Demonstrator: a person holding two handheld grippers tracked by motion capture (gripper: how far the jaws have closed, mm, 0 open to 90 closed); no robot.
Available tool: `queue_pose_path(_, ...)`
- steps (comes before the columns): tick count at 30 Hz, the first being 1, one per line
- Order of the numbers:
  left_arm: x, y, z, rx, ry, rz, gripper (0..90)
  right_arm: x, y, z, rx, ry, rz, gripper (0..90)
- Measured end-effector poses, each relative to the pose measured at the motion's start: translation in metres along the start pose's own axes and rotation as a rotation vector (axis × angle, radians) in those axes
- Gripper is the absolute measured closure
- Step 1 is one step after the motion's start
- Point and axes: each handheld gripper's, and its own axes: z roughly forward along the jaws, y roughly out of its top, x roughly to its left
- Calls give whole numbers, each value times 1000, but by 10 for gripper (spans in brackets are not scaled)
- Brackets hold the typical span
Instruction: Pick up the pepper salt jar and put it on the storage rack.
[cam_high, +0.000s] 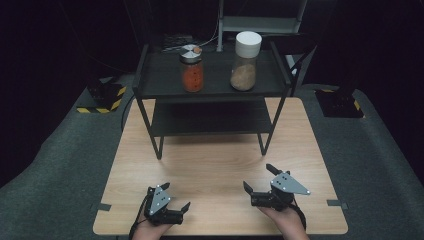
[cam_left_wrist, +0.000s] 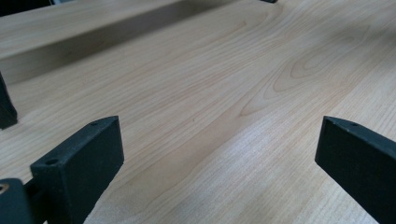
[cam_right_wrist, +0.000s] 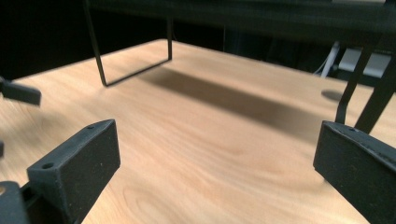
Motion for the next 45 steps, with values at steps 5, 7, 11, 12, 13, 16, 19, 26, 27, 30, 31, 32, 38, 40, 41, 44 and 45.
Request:
queue_pose_path(5,2,-3,-1,-19,-1,-17,19,-3,-10,5,39,-7,-9,0)
queue_pose_path(7,2,-4,-2,-20,-2,-6,19,-4,-18,6,53,-9,-6,0)
queue_pose_path(11,1,-4,-2,-24,-3,8,19,-6,-28,7,72,-7,1,0)
queue_pose_path(12,1,-5,-2,-25,-5,7,19,-6,-30,7,77,-9,-1,0)
queue_pose_path(13,1,-5,-2,-25,-5,7,19,-6,-30,7,77,-9,-1,0)
queue_pose_path(16,2,-4,-2,-24,-7,-2,19,-6,-37,5,81,-14,1,0)
queue_pose_path(19,1,-4,-2,-24,-5,-2,19,-6,-39,1,78,-10,-5,0)
queue_pose_path(26,0,-1,0,-8,5,-7,11,-6,-40,-2,109,-18,-6,0)
queue_pose_path(27,0,-1,0,-8,5,-7,11,-6,-40,-2,109,-18,-6,0)
queue_pose_path(30,-2,-1,0,-4,10,5,10,-6,-41,-4,104,-16,-3,0)
queue_pose_path(31,-2,0,0,-1,11,8,10,-6,-42,-5,104,-16,-3,0)
queue_pose_path(32,-3,0,0,0,11,9,10,-6,-42,-5,105,-16,-5,0)
queue_pose_path(38,-7,1,1,8,23,33,9,-7,-44,-8,95,-2,-24,0)
queue_pose_path(40,-8,2,1,10,23,39,7,-7,-44,-9,93,-1,-35,0)
queue_pose_path(41,-8,1,0,10,25,44,7,-7,-44,-9,93,-1,-35,0)
queue_pose_path(44,-9,1,0,9,24,50,6,-4,-44,-8,93,-8,-55,0)
queue_pose_path(45,-10,1,-1,11,24,56,6,-3,-45,-8,88,-15,-66,0)
